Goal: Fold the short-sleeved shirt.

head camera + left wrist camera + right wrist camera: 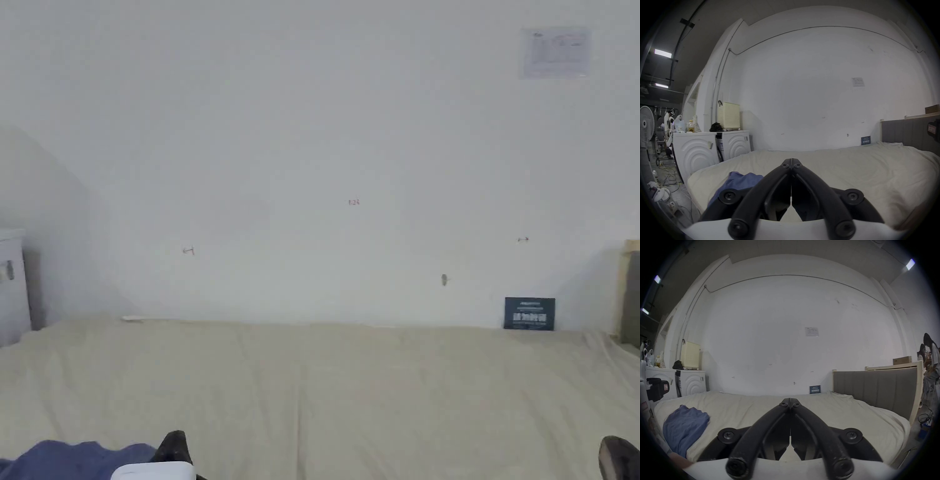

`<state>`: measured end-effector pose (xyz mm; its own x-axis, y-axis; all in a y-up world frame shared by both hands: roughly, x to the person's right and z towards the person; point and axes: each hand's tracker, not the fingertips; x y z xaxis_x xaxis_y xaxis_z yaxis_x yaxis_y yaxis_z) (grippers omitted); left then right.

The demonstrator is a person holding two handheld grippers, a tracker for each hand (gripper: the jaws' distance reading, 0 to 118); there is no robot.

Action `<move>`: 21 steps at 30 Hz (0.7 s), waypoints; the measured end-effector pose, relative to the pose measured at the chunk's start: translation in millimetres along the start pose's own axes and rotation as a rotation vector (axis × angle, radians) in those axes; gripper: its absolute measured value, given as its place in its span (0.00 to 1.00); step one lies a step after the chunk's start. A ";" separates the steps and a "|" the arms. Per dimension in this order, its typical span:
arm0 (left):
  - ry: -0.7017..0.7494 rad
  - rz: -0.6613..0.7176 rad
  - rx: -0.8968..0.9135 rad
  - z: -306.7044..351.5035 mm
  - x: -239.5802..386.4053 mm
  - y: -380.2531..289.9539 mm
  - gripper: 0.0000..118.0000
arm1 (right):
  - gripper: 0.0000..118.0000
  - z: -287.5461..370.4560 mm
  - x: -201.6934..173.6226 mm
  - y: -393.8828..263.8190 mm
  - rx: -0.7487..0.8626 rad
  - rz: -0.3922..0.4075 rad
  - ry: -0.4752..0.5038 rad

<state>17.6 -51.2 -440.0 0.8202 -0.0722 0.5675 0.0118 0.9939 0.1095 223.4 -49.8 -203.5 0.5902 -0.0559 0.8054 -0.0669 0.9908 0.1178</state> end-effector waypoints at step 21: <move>0.346 0.038 -0.073 38.4 -154.5 -9.0 0.00 | 0.00 -32.7 -178.0 -9.0 -0.024 -0.026 0.494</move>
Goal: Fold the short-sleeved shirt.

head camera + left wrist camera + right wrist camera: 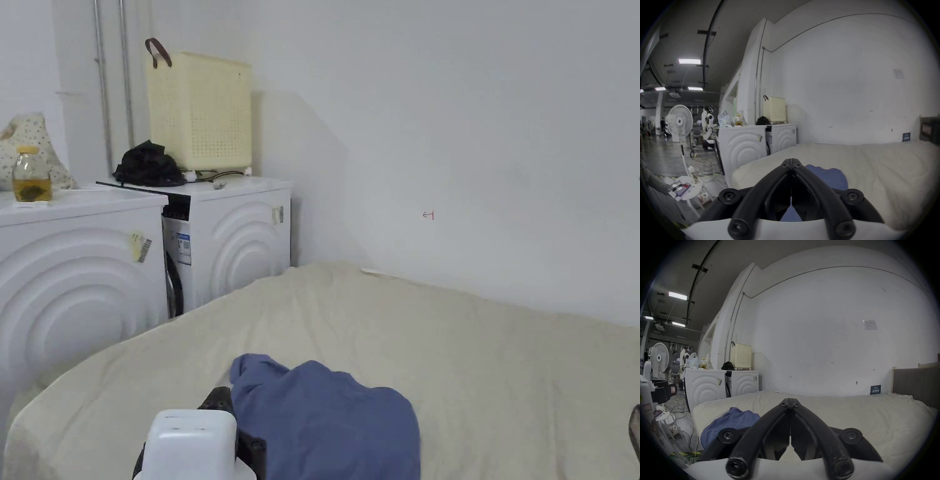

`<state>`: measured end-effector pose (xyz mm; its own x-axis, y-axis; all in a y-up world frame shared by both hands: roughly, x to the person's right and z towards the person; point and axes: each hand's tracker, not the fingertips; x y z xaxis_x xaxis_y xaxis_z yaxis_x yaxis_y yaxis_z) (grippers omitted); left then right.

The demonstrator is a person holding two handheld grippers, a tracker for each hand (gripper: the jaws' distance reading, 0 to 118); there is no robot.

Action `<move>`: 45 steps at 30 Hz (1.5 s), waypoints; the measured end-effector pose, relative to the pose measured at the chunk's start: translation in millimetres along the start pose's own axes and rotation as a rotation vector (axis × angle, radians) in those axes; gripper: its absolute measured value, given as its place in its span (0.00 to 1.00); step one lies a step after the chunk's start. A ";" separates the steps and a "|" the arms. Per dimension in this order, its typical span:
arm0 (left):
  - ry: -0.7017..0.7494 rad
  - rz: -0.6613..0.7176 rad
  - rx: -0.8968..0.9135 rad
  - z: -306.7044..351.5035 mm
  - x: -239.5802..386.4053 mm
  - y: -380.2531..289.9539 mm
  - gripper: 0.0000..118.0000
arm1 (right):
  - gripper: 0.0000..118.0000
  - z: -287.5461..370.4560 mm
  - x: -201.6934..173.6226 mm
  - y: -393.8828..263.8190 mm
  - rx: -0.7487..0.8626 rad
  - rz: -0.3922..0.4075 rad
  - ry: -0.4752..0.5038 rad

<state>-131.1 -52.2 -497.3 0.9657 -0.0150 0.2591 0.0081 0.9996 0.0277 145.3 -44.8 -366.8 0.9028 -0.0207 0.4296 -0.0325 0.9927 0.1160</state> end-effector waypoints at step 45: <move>-0.385 -0.201 -1.001 -339.8 92.3 -138.2 0.05 | 0.00 -23.2 96.7 -78.6 -0.380 -0.219 -0.128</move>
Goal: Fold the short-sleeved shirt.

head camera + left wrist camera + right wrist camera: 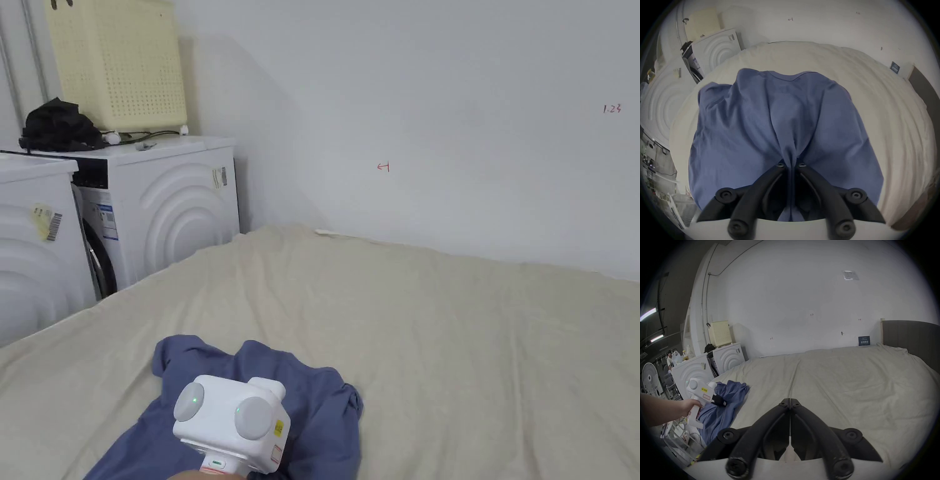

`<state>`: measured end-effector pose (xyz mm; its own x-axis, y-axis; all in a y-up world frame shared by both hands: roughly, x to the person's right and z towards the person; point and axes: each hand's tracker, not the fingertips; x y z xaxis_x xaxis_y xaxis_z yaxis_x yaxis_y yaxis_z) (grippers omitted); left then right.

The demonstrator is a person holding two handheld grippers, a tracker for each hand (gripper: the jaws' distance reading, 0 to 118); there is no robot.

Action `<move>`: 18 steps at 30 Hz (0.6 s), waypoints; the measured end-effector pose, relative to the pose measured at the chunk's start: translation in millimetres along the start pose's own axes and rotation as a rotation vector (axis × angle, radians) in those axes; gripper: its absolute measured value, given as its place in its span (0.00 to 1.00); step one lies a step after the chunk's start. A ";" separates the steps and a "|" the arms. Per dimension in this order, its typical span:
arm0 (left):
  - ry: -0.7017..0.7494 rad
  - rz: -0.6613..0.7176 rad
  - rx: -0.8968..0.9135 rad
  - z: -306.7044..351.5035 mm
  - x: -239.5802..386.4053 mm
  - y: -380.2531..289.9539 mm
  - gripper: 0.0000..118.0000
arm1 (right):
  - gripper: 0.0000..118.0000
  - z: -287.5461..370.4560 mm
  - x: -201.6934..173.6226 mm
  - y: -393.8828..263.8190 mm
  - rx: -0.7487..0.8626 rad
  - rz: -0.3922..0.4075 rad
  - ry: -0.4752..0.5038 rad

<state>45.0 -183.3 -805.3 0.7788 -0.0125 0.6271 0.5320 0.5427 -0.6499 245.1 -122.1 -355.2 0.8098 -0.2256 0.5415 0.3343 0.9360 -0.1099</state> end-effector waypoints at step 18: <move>-0.064 -0.089 0.448 272.3 -9.8 17.4 0.05 | 0.00 60.6 42.9 38.1 0.156 -0.091 -0.013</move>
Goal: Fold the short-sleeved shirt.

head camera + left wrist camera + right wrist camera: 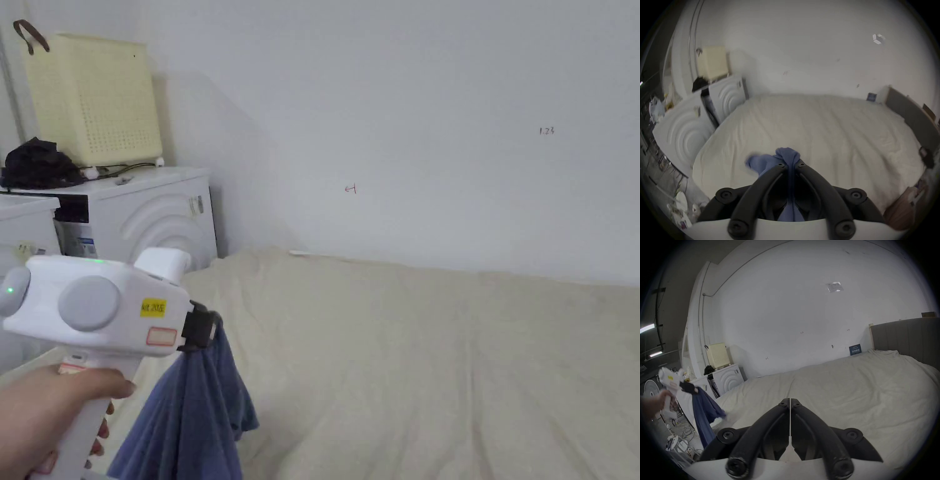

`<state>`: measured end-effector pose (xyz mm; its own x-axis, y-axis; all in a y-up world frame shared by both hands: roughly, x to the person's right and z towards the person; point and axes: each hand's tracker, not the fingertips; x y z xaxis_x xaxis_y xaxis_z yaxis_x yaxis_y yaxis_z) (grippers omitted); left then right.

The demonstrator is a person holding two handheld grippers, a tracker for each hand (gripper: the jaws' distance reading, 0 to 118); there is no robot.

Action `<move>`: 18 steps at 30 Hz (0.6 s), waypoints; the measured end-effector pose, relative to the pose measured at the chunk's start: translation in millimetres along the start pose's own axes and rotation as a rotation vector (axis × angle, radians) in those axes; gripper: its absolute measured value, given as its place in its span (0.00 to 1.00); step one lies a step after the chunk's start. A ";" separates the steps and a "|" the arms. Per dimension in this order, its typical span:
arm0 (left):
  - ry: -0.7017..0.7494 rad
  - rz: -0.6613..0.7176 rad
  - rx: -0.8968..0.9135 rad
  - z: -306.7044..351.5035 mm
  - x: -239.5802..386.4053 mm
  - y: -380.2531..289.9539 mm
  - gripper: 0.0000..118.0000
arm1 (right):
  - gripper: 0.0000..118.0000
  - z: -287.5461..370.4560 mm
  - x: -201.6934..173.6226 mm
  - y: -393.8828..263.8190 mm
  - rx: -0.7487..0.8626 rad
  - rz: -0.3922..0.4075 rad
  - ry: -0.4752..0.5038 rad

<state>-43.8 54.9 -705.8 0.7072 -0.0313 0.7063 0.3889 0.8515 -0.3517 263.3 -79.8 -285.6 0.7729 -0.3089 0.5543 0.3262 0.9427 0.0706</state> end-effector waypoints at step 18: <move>-0.717 -0.199 0.011 -37.2 380.4 87.1 0.05 | 0.00 65.3 72.0 35.7 0.117 0.080 -0.186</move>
<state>281.1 97.7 -490.7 0.0642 0.1607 0.9849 0.4611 0.8705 -0.1721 295.0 -60.1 -189.0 0.6764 -0.2140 0.7047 0.1942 0.9748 0.1096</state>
